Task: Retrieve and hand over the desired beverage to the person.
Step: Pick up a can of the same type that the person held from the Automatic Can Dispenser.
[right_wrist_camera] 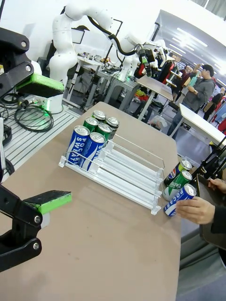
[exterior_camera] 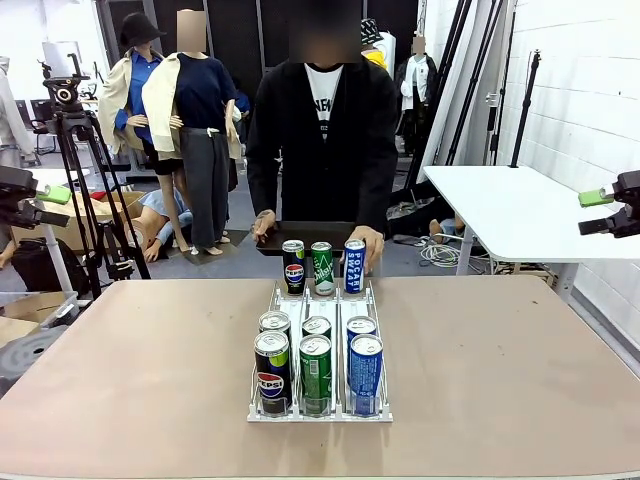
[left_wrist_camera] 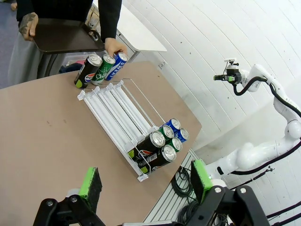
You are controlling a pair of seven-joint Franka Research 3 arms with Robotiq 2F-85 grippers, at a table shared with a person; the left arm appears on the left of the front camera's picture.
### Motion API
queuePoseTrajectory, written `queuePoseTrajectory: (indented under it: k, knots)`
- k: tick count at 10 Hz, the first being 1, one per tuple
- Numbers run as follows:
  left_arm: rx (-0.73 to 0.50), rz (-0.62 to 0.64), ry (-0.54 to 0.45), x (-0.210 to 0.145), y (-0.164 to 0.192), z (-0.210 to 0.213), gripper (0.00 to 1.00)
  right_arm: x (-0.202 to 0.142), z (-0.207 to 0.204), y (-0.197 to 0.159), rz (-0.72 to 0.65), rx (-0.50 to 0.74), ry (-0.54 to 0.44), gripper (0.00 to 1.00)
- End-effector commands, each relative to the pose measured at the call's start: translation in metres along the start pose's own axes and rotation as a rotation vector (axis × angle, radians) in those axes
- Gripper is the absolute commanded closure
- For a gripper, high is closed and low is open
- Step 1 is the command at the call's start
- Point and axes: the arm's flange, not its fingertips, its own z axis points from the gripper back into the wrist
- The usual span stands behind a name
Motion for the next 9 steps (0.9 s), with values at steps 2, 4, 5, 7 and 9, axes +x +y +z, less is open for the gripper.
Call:
queuePoseTrajectory:
  k: [2,4,5,7,9]
  knots:
    - [-0.012,0.006,-0.009,-0.0007,-0.0010,0.0008,0.00,0.0006,-0.0007,-0.0004,0.000,-0.004,0.003,0.00]
    - [-0.012,0.006,-0.009,-0.0007,-0.0010,0.0008,0.00,0.0006,-0.0007,-0.0004,0.000,-0.004,0.003,0.00]
    - [-0.012,0.006,-0.009,-0.0007,-0.0010,0.0008,0.00,0.0006,-0.0007,-0.0004,0.000,-0.004,0.003,0.00]
    - [-0.012,0.006,-0.009,-0.0007,-0.0010,0.0008,0.00,0.0006,-0.0007,-0.0004,0.000,-0.004,0.003,0.00]
    - [-0.012,0.006,-0.009,-0.0007,-0.0010,0.0008,0.00,0.0006,-0.0007,-0.0004,0.000,-0.004,0.003,0.00]
